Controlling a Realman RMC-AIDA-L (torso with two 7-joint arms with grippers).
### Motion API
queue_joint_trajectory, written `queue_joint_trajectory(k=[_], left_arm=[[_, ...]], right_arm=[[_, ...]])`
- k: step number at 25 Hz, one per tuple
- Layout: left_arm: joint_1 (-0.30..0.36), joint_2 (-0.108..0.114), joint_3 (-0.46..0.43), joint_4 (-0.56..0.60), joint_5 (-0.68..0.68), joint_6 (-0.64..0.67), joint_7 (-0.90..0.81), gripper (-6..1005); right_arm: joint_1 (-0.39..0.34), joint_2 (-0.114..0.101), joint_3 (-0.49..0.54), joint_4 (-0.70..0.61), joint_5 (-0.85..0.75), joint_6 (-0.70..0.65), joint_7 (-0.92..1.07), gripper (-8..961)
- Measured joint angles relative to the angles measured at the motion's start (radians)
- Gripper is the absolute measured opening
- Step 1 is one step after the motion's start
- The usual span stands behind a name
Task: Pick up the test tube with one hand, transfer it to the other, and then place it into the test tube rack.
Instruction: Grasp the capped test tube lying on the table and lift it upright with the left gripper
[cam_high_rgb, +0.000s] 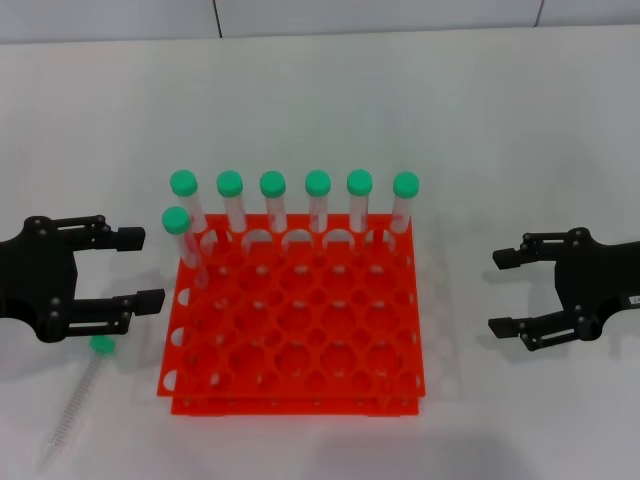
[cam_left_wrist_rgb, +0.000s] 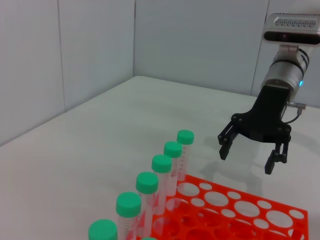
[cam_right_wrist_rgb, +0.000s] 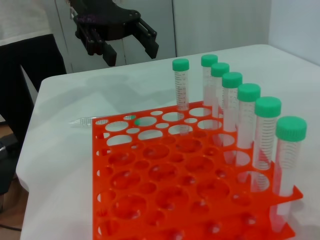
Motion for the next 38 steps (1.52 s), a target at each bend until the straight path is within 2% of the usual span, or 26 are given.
queue_joint_trajectory(k=[19, 23, 28, 33, 34, 36, 38], left_arm=[[0.000, 0.000, 0.000, 0.000, 0.003, -0.001, -0.005, 736], [0.000, 0.002, 0.001, 0.033, 0.003, 0.008, -0.034, 737], [0.006, 0.003, 0.012, 0.116, 0.007, 0.038, -0.147, 737], [0.012, 0.009, 0.047, 0.249, 0.010, 0.100, -0.361, 737], [0.012, 0.009, 0.047, 0.249, 0.010, 0.100, -0.361, 737], [0.019, 0.017, 0.117, 0.333, 0.028, 0.114, -0.509, 736], [0.021, 0.023, 0.153, 0.370, 0.047, 0.115, -0.593, 736]], right_arm=[[-0.006, -0.007, -0.003, -0.012, -0.014, 0.036, 0.017, 840], [-0.005, -0.007, -0.004, -0.012, -0.014, 0.034, 0.017, 840], [-0.002, -0.007, -0.007, -0.012, -0.014, 0.035, 0.015, 840], [-0.001, -0.007, -0.007, -0.014, -0.014, 0.036, 0.011, 840], [-0.001, -0.007, -0.007, -0.017, -0.014, 0.035, 0.012, 840], [-0.003, -0.006, -0.007, -0.024, -0.014, 0.033, 0.013, 840], [-0.004, -0.005, -0.007, -0.025, -0.014, 0.034, 0.012, 840]])
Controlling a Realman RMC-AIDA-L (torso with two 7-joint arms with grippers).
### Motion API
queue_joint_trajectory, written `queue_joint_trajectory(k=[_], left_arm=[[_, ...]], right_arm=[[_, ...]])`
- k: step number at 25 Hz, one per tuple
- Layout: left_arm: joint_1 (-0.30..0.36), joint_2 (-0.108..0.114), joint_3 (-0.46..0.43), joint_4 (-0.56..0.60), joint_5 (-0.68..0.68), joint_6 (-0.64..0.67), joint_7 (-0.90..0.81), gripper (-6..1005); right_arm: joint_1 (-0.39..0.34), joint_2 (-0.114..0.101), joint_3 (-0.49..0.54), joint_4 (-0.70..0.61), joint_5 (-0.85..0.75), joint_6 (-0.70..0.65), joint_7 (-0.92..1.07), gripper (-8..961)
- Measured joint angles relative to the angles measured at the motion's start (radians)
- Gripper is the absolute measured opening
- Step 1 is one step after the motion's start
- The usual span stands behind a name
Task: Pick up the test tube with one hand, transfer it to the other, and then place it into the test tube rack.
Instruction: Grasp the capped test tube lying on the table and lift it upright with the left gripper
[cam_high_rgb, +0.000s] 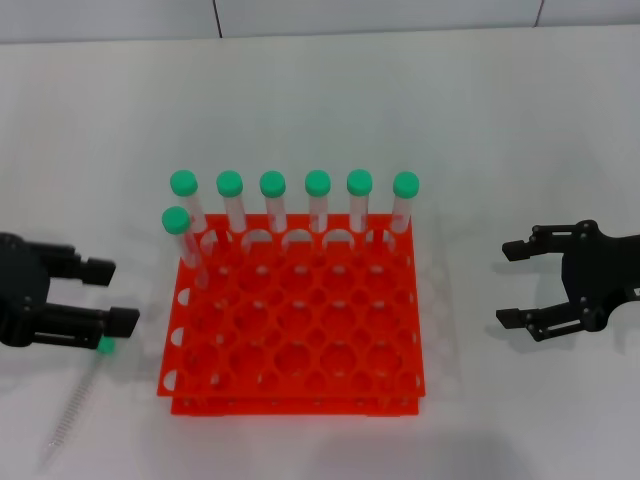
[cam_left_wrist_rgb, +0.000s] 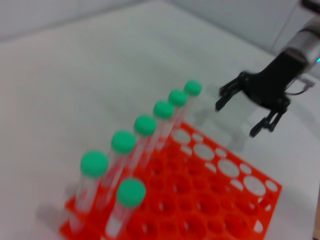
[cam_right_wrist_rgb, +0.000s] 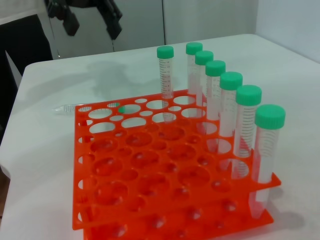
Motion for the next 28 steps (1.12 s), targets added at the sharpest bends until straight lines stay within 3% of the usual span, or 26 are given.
queue_joint_trajectory(k=[5, 12, 15, 20, 28], left_arm=[[-0.018, 0.041, 0.099, 0.031, 0.012, 0.008, -0.263, 735], [-0.074, 0.090, 0.108, -0.015, 0.026, 0.008, -0.497, 729], [-0.092, 0.096, 0.108, -0.029, 0.050, 0.008, -0.604, 726], [-0.100, 0.110, 0.131, -0.033, 0.070, 0.014, -0.697, 719], [-0.108, 0.171, 0.233, -0.042, 0.117, 0.023, -0.823, 705]], right_arm=[[0.003, 0.002, 0.000, 0.000, 0.000, 0.002, -0.003, 840], [0.007, 0.004, -0.014, 0.000, 0.003, 0.006, -0.018, 840], [0.007, 0.004, -0.014, 0.000, 0.004, 0.006, -0.026, 840], [0.002, 0.005, -0.014, 0.002, 0.009, 0.006, -0.040, 840], [0.002, 0.006, -0.014, 0.001, 0.011, 0.005, -0.040, 840]])
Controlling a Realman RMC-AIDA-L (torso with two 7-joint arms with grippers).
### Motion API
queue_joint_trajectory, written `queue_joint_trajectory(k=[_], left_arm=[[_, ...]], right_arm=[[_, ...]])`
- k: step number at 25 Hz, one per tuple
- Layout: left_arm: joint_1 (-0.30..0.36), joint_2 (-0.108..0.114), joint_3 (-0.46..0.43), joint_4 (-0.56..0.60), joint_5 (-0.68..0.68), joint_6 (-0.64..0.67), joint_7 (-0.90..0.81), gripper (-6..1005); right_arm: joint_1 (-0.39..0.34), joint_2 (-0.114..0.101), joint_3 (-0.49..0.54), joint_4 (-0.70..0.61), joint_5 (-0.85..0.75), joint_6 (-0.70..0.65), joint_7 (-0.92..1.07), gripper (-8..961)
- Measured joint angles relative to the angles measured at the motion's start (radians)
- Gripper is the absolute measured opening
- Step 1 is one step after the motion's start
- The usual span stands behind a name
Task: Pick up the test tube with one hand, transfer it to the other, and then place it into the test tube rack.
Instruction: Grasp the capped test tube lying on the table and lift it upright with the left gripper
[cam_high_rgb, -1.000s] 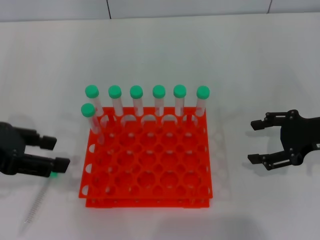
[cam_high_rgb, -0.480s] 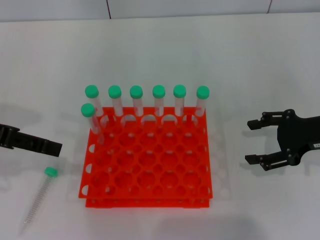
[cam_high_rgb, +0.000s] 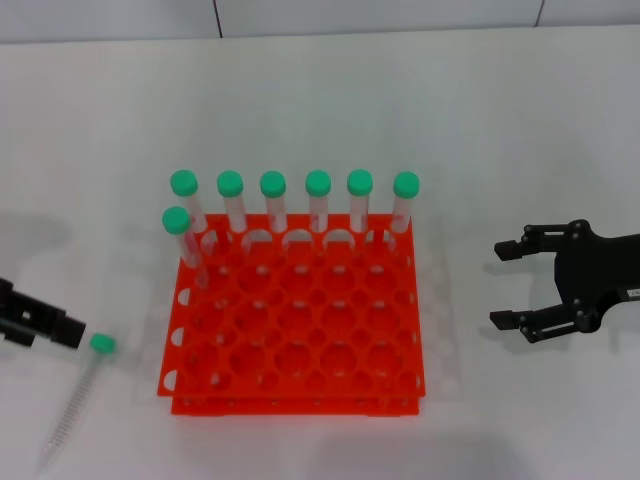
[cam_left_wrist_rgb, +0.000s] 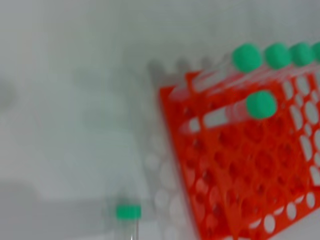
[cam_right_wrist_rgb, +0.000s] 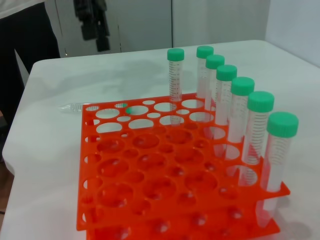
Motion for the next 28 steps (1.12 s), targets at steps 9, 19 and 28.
queue_joint_trajectory(k=[9, 19, 28], left_arm=[[-0.069, 0.010, 0.049, -0.087, 0.096, 0.006, -0.026, 688], [-0.132, -0.020, 0.150, -0.187, 0.218, 0.002, -0.014, 670], [-0.145, -0.060, 0.151, -0.210, 0.324, -0.004, 0.006, 653]], right_arm=[[0.004, 0.000, -0.001, 0.009, 0.000, 0.001, -0.003, 839], [0.005, 0.002, -0.002, 0.011, 0.002, 0.002, -0.004, 839], [0.005, 0.003, -0.002, 0.012, 0.003, 0.002, -0.005, 839]])
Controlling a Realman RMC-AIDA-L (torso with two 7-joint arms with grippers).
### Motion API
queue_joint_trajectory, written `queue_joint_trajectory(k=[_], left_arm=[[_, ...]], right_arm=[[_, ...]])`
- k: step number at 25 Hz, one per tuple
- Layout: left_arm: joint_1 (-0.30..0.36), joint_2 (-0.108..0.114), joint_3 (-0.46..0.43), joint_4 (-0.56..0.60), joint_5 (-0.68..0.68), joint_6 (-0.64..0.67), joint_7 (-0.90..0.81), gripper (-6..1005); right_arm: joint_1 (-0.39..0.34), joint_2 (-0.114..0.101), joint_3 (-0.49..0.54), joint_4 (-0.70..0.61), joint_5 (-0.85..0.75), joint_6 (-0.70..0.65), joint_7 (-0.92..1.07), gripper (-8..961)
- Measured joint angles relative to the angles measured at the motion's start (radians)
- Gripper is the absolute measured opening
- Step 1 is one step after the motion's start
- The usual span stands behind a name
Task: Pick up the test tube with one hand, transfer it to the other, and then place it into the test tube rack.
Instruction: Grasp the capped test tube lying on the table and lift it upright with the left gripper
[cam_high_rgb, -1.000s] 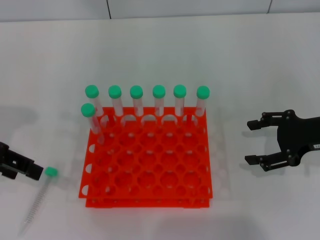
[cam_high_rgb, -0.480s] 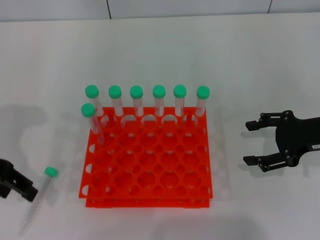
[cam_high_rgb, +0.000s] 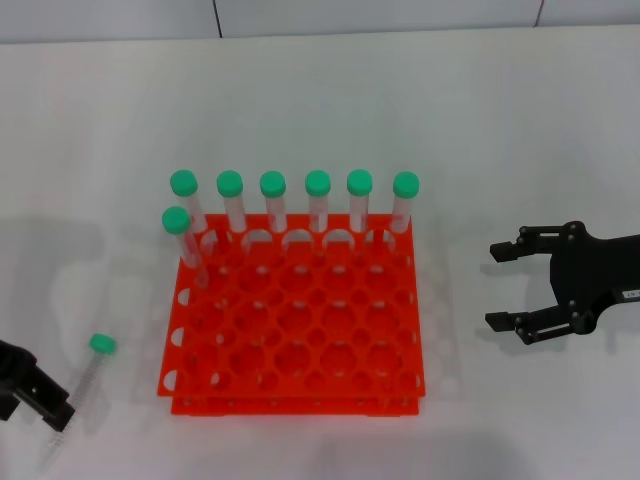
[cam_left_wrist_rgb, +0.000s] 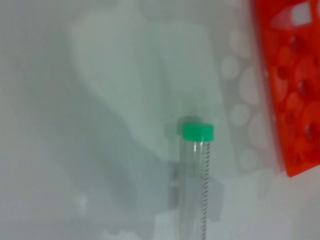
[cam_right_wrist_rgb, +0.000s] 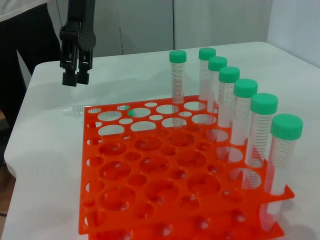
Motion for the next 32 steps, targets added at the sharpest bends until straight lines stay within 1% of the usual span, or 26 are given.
queue_joint_trajectory(k=[3, 5, 8, 9, 10, 16, 19, 32], left_arm=[[-0.002, -0.015, 0.002, -0.004, 0.050, -0.001, 0.009, 647], [-0.002, -0.018, 0.003, -0.007, 0.059, -0.001, 0.012, 644], [-0.008, -0.030, 0.003, -0.032, 0.089, -0.017, 0.024, 638], [-0.008, -0.030, 0.003, -0.032, 0.089, -0.017, 0.024, 636], [-0.019, -0.040, -0.004, -0.065, 0.138, -0.045, 0.027, 635], [-0.048, -0.054, 0.001, -0.137, 0.162, -0.067, 0.054, 619], [-0.055, -0.058, -0.001, -0.141, 0.167, -0.074, 0.059, 610], [-0.059, -0.060, 0.003, -0.170, 0.169, -0.108, 0.064, 569]], right_arm=[[0.000, 0.000, 0.000, 0.000, 0.000, 0.000, 0.000, 839], [0.004, 0.000, 0.000, 0.000, 0.000, 0.000, 0.000, 839], [0.007, 0.000, 0.000, -0.001, 0.000, 0.000, 0.000, 839], [0.007, 0.000, 0.000, -0.001, 0.000, 0.000, 0.000, 839], [0.008, 0.000, 0.000, -0.001, 0.000, 0.000, 0.000, 839], [0.010, 0.000, 0.000, -0.001, 0.000, 0.000, 0.000, 839], [0.011, 0.000, 0.000, -0.001, 0.000, 0.000, 0.000, 839], [0.011, 0.000, -0.012, 0.002, -0.001, 0.001, 0.003, 839]])
